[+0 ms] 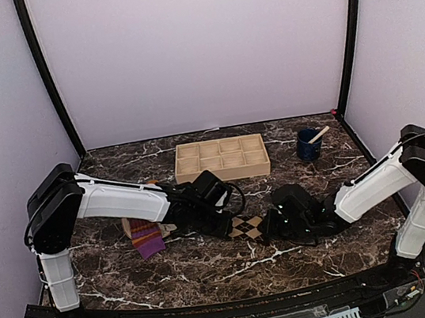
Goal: Roll the socks
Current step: Rotate the sock at the center of the board.
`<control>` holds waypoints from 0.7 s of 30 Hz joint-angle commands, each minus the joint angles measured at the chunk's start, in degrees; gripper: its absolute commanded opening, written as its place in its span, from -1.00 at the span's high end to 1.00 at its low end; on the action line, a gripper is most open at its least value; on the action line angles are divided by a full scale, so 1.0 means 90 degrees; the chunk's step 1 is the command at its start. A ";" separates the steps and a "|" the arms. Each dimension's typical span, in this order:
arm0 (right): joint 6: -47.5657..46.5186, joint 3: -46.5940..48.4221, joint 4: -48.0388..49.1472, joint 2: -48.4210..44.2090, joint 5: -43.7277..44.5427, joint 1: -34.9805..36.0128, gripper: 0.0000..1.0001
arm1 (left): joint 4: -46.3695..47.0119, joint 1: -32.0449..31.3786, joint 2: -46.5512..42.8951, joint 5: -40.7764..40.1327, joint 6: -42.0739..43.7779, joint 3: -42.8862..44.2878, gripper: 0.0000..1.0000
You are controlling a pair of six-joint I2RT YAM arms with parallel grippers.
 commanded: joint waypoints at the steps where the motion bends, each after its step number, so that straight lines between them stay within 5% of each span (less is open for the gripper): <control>1: 0.0067 -0.0034 -0.0294 -0.0187 0.0108 0.0332 0.63 | -0.0346 0.0039 0.0022 -0.0218 0.0314 0.0026 0.69; 21: -0.0434 0.1237 -0.1592 0.0232 0.0414 0.1464 0.58 | 0.0724 0.0388 0.0273 0.0823 0.1194 0.0249 0.67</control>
